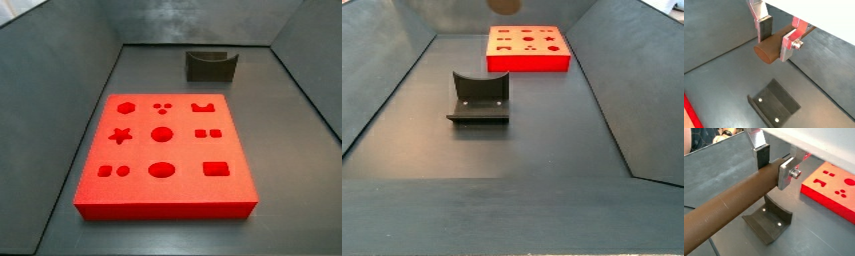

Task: Pick up the oval object. Move up. Place the oval object on the fixture. Regrasp the oval object. Move to above the board. Insert the oval object.
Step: Place the oval object on the fixture.

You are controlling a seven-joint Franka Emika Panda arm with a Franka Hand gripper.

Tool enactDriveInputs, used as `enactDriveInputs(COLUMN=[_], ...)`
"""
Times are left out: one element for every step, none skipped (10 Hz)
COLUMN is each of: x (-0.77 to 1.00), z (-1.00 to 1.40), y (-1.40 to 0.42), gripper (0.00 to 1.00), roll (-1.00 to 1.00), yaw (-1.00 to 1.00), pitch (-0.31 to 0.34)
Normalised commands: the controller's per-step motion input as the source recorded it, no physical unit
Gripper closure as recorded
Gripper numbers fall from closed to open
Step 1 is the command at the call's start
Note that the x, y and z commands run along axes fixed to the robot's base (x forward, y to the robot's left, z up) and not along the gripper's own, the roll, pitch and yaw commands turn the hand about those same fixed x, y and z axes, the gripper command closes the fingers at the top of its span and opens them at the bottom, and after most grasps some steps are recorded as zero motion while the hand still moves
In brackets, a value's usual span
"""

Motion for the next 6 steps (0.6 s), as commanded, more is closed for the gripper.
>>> enactDriveInputs(x=[0.44,0.65,0.58,0.51,0.44,0.35], z=[0.02,-1.0,-0.99,-0.73,-0.52,-0.32], y=[0.03,-0.88,-0.85,-0.45,-0.2,-0.1], gripper=[1.0,1.0,1.0,1.0,1.0,1.0], roll=[-0.14,-1.0,-1.0,-1.0,-1.0,-1.0], yaw=[-0.05,-0.07,-0.07,-0.07,-0.08,-0.09], pitch=[0.133,0.159,0.158,0.149,0.143,0.138])
